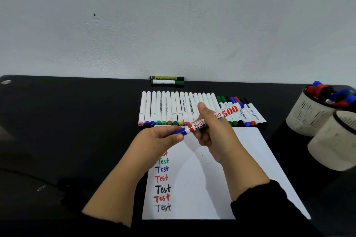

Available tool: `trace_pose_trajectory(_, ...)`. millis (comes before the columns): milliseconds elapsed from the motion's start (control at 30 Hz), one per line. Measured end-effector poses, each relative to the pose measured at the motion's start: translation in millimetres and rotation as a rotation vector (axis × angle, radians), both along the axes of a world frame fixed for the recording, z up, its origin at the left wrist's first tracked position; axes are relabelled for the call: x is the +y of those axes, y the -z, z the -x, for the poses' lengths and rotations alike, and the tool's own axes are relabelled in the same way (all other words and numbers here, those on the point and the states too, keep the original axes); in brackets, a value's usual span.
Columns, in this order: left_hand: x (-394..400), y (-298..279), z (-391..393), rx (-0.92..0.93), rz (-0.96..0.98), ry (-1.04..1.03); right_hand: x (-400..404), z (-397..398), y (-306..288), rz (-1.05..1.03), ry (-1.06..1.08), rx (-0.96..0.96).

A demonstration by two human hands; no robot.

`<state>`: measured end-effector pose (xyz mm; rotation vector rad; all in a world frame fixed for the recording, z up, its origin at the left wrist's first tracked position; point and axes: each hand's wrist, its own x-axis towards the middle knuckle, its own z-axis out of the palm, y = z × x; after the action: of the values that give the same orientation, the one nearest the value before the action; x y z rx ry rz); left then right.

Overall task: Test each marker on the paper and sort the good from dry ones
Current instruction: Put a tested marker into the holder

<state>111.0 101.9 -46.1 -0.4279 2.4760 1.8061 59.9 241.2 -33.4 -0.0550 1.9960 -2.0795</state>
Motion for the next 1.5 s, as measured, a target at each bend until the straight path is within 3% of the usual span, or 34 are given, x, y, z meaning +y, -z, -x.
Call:
trace_pose_trajectory(600, 13.8, 3.3, 4.1, 0.074, 0.141, -0.075, -17.6, -0.5, 3.8, 0.061, 0.246, -0.164)
trace_pose_trajectory(733, 15.8, 2.6, 5.9, 0.078, 0.116, -0.084, -15.7, 1.8, 3.4, 0.016, 0.263, -0.123)
trace_pose_trajectory(933, 18.0, -1.8, 0.3, 0.047, 0.133, -0.148, 0.9, -5.6, 1.8, 0.165, 0.308, -0.004)
trace_pose_trajectory(1000, 17.1, -4.9, -3.1, 0.019, 0.157, -0.146, 10.4, -7.8, 0.9, 0.001, 0.329, 0.145)
trace_pose_trajectory(1133, 23.4, -18.6, -4.8, 0.042, 0.229, -0.043, 27.0, -11.0, 6.2, -0.806, 0.201, 0.737)
trace_pose_trajectory(1267, 40.0, -41.6, 4.5, 0.104, 0.241, 0.048, 48.4, -5.5, -4.2, -1.063, 0.3, 1.101)
trace_pose_trajectory(1333, 51.5, -51.7, 13.0, 0.14, 0.2, 0.099, 64.3, 2.2, -12.1, -1.104, 0.317, 1.13)
trace_pose_trajectory(1500, 87.7, -60.6, 41.9, 0.235, 0.103, 0.206, 111.7, 25.4, -25.2, -1.16, 0.373, 0.95)
